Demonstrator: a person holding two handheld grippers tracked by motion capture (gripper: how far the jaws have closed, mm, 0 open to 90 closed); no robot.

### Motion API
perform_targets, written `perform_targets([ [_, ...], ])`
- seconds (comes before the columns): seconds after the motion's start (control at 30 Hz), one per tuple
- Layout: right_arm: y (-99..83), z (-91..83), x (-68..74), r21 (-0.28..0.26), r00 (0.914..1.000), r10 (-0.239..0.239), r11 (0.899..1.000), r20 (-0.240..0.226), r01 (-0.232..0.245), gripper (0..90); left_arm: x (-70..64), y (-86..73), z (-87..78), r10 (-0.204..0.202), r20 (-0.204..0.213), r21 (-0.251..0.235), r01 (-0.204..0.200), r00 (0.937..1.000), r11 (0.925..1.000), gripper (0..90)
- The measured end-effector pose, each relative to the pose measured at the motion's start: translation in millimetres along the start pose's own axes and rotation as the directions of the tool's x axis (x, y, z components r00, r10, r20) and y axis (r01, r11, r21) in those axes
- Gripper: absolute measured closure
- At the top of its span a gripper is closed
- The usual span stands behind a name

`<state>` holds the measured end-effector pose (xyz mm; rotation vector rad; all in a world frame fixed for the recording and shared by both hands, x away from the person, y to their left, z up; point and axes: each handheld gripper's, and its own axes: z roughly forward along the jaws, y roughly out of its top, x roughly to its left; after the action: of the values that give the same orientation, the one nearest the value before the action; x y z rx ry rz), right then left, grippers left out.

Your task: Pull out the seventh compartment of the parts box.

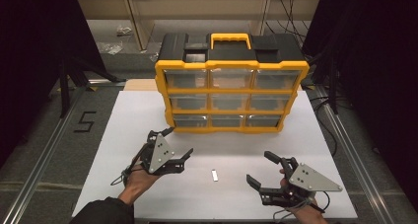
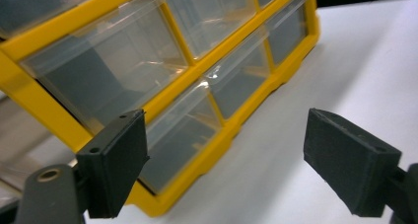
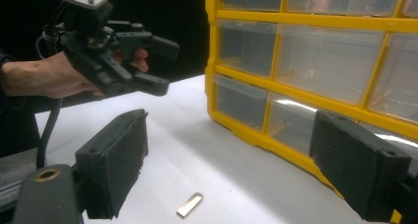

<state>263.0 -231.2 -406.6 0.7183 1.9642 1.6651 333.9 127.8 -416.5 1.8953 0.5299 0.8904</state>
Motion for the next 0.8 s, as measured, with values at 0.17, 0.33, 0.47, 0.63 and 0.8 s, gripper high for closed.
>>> perform_targets([
  [0.17, -0.1, -0.1, 0.1, 0.002, 1.0, -0.001, 1.0, -0.002, 0.001, 15.8, 1.0, 0.5, 7.8, 0.062, -0.023, 0.038, -0.061, 0.9978, 0.9974, 20.1],
  [0.33, -0.4, 0.4, 0.4, 0.007, 1.0, 0.001, 1.0, -0.003, -0.001, 15.8, -0.2, 0.4, 14.4, 0.152, -0.056, 0.072, -0.148, 0.9868, 0.9864, 20.1],
  [0.47, -0.4, 0.6, 0.6, 0.006, 1.0, 0.0, 1.0, -0.005, 0.0, 15.8, -1.7, -0.1, 18.8, 0.206, -0.068, 0.095, -0.199, 0.9763, 0.9755, 20.9],
  [0.63, -0.6, 0.7, 0.5, 0.008, 1.0, -0.001, 1.0, -0.005, 0.001, 15.8, -5.2, -1.5, 29.4, 0.337, -0.099, 0.144, -0.322, 0.9363, 0.9358, 21.9],
  [0.8, -0.8, 0.8, 0.2, 0.009, 1.0, -0.001, 1.0, -0.005, 0.001, 15.8, -6.5, -3.6, 37.5, 0.407, -0.103, 0.174, -0.386, 0.9078, 0.906, 22.7],
])
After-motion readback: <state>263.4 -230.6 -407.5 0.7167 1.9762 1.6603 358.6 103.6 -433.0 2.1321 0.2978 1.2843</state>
